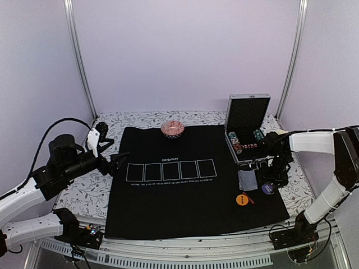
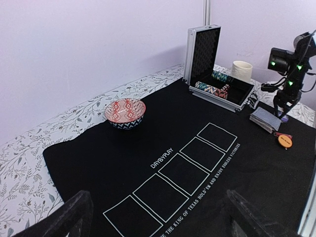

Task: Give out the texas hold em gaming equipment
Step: Move the small blind button to the poker table mat.

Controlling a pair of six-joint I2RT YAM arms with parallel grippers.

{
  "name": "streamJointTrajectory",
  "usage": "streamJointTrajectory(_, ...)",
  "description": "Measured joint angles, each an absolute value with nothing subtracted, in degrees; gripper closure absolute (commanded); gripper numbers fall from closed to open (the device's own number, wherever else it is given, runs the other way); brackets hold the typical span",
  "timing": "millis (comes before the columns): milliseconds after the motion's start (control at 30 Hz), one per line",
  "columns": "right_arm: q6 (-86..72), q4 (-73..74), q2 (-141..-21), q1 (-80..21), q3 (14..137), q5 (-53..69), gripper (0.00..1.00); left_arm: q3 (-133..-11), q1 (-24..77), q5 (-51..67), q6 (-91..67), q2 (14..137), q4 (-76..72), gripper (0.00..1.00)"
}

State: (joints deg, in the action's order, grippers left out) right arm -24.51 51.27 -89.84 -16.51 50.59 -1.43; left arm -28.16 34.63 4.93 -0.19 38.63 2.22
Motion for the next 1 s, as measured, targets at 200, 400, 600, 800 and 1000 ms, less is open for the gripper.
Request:
streamJointTrajectory(200, -23.7, 50.8, -91.3, -16.3, 50.6, -2.0, 0.37, -28.2, 34.6, 4.9, -0.2, 38.7, 2.2, 0.07)
streamJointTrajectory(400, -23.4, 51.6, -92.2, -16.3, 51.2, -2.8, 0.46, -28.2, 34.6, 4.9, -0.2, 39.0, 2.2, 0.07)
streamJointTrajectory(600, -23.8, 51.6, -92.2, -16.4, 51.2, -2.9, 0.56, -28.2, 34.6, 4.9, -0.2, 39.0, 2.2, 0.07)
streamJointTrajectory(800, -24.6, 51.7, -92.0, -17.2, 51.0, -3.1, 0.62, -28.2, 34.6, 5.0, -0.2, 39.0, 2.2, 0.07)
streamJointTrajectory(1000, -25.9, 52.2, -91.9, -18.0, 51.0, -3.6, 0.61, -28.2, 34.6, 5.0, -0.2, 39.0, 2.2, 0.07)
